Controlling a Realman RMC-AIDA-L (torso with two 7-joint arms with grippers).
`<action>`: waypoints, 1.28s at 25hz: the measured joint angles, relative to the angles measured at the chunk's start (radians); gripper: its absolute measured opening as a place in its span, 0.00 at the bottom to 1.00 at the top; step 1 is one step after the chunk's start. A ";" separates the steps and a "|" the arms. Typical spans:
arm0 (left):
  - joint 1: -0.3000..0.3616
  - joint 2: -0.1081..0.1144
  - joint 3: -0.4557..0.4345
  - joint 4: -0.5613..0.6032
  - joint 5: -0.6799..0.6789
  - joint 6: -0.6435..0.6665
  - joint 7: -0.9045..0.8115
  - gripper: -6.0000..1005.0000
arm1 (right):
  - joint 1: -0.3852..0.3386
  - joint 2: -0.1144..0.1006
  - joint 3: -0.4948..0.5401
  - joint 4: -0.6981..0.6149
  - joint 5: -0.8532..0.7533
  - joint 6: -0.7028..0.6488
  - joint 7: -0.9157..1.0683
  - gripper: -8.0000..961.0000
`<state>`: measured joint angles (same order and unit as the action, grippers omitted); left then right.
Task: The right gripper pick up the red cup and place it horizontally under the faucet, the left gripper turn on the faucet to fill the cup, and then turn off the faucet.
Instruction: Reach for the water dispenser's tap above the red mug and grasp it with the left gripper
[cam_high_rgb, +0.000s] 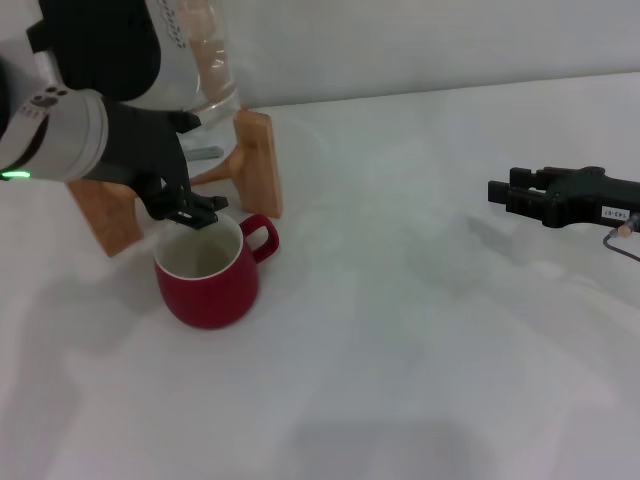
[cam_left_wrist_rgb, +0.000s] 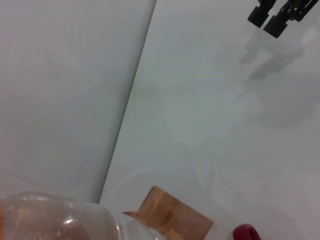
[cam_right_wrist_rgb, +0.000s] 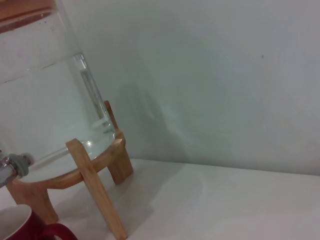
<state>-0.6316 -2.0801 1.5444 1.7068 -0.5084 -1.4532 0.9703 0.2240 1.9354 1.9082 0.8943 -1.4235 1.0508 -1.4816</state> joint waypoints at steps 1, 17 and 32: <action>0.000 0.000 0.000 -0.001 0.001 0.003 0.000 0.88 | 0.000 0.000 0.000 0.000 0.000 0.000 0.000 0.46; -0.015 -0.001 0.009 -0.079 -0.025 0.072 0.015 0.88 | 0.014 -0.001 0.000 -0.015 0.000 0.000 -0.001 0.46; -0.017 -0.003 0.007 -0.120 -0.057 0.090 0.026 0.88 | 0.021 -0.004 0.000 -0.025 0.000 0.001 0.000 0.46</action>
<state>-0.6482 -2.0832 1.5515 1.5873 -0.5659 -1.3633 0.9958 0.2446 1.9312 1.9082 0.8697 -1.4235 1.0522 -1.4818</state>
